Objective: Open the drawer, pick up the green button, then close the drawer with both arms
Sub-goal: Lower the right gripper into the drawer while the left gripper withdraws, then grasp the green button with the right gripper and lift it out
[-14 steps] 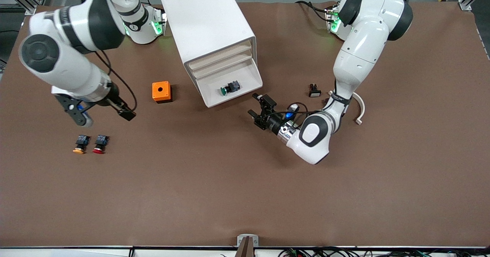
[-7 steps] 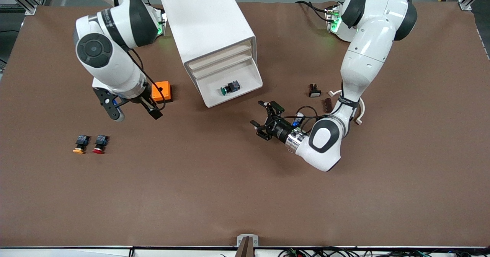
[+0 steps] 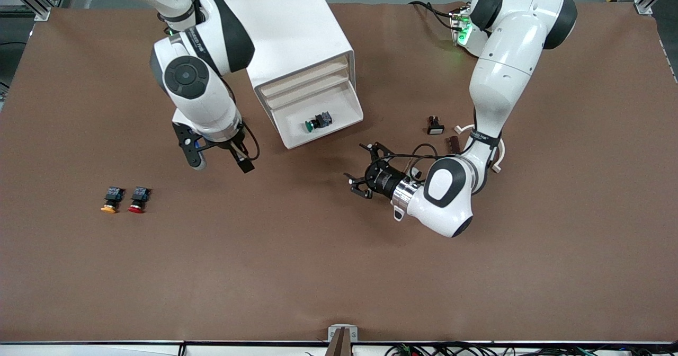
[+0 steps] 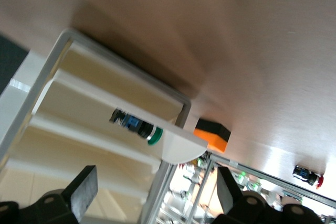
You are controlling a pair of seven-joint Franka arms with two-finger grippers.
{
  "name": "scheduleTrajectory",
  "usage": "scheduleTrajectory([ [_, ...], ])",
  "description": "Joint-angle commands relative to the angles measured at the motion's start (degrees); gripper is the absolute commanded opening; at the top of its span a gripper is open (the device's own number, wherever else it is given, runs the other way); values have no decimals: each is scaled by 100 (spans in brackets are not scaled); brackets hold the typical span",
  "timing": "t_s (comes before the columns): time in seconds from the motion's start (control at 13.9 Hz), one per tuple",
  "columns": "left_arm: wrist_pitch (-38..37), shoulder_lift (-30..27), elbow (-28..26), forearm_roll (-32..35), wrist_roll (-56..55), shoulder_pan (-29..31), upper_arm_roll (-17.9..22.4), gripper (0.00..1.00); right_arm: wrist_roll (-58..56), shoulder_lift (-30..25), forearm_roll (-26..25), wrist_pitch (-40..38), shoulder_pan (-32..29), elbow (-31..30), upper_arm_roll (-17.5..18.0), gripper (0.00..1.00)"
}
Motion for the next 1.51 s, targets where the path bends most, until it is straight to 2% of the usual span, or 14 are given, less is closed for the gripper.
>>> scheduleTrajectory([
  [0.0,377,-363,-93,602,687,-107,106,100,309,175,34,39,502,56,-53,100],
  [0.36,984,-715,-93,1640,1682,-107,97,100,309,518,42,100,1188,56,-44,100],
  [0.57,1134,-847,-93,2043,1964,-98,114,100,597,790,112,635,1513,4,-44,100],
  [0.79,1152,-988,-101,3203,2227,-133,35,100,713,958,244,909,1655,12,-44,100],
  [1.01,1423,-989,-110,3609,2676,-177,70,100,704,1020,455,989,1716,-5,-36,100],
  [1.15,1705,-989,-110,4196,2712,-212,35,100,687,1063,456,971,1743,-23,-9,100],
  [1.44,1811,-1076,-110,4314,2712,-248,44,100,678,1204,508,953,1743,-31,122,100],
])
